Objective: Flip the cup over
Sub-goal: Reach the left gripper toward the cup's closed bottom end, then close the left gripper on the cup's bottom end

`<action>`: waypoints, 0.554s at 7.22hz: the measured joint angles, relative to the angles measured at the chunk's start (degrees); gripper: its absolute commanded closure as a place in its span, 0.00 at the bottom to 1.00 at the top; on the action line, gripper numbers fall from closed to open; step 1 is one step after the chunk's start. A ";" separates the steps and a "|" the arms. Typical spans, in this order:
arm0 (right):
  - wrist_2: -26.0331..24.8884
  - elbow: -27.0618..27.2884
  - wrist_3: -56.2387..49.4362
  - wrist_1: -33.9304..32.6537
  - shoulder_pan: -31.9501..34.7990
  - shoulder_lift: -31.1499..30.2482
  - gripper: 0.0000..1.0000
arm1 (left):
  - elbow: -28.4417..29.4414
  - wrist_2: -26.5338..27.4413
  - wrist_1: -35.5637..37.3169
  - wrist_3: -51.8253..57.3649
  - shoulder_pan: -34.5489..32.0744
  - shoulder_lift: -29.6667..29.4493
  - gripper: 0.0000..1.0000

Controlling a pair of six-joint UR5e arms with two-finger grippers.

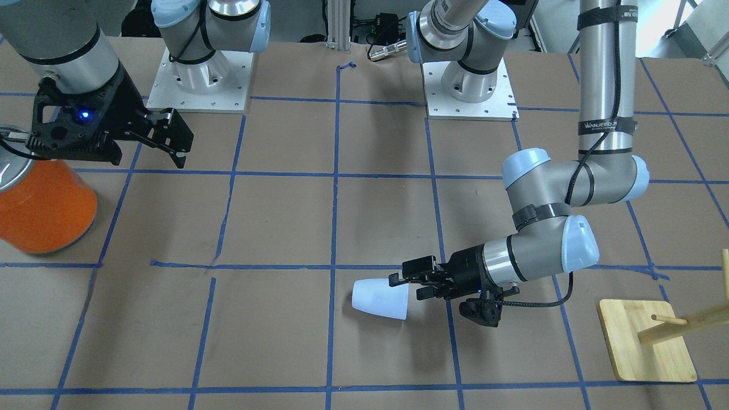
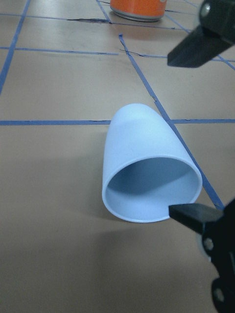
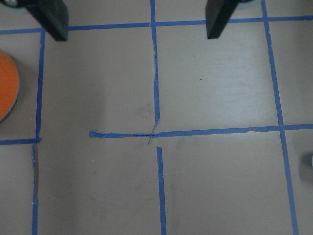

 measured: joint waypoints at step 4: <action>0.11 0.45 0.99 -0.06 1.64 -0.15 0.00 | 0.16 -1.73 1.52 -1.87 -2.00 -2.53 0.62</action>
